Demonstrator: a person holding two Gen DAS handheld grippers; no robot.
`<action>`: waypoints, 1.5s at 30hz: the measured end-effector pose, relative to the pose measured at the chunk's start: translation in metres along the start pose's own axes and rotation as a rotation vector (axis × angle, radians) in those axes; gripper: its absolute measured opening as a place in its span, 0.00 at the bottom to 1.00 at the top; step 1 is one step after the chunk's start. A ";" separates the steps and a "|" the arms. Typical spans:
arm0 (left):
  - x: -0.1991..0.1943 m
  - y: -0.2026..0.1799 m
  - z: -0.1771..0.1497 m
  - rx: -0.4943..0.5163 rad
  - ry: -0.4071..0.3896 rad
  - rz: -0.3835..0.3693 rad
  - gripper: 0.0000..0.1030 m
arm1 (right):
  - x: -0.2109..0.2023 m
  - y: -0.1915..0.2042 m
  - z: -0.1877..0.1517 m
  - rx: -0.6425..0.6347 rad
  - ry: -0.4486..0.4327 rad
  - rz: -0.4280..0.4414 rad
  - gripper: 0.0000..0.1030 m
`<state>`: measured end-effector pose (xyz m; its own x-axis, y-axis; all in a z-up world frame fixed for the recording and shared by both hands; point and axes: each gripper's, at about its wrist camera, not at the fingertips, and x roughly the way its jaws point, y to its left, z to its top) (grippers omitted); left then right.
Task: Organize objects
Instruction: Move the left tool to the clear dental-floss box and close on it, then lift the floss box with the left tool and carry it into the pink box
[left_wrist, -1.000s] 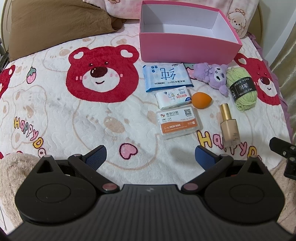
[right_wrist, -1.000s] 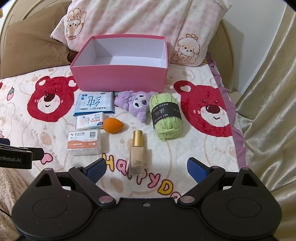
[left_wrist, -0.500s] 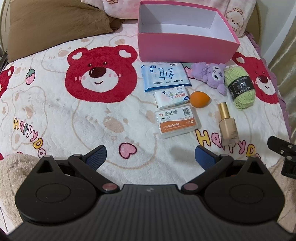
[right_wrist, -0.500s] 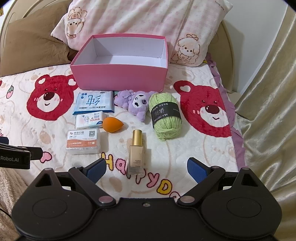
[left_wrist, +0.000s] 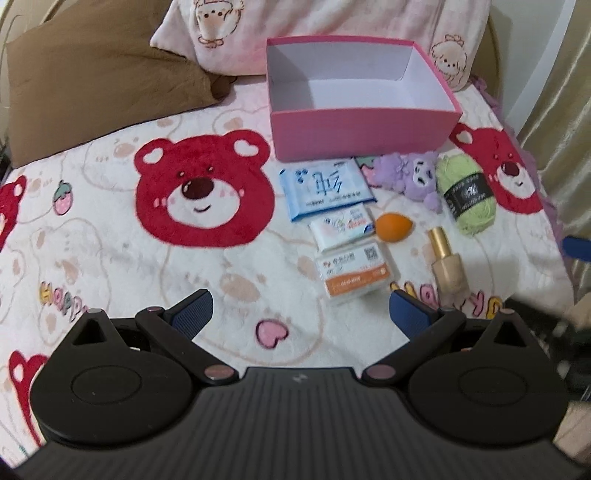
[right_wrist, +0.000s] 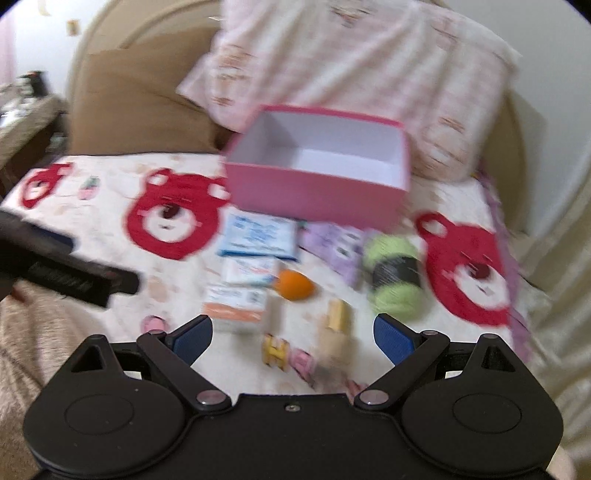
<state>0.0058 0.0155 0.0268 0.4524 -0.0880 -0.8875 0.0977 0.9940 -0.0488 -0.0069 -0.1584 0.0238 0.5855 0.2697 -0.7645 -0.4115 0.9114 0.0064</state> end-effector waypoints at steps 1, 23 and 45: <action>0.004 0.002 0.005 -0.002 0.000 -0.011 1.00 | 0.005 0.003 0.000 -0.021 -0.019 0.014 0.93; 0.145 0.004 0.012 -0.050 0.060 -0.152 0.86 | 0.152 0.004 -0.023 -0.053 0.042 0.259 0.93; 0.182 0.012 -0.006 -0.211 0.125 -0.308 0.52 | 0.196 0.014 -0.046 -0.050 0.103 0.234 0.90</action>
<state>0.0842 0.0120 -0.1384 0.3177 -0.3888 -0.8648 0.0220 0.9148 -0.4032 0.0705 -0.1074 -0.1553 0.3970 0.4364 -0.8075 -0.5629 0.8106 0.1613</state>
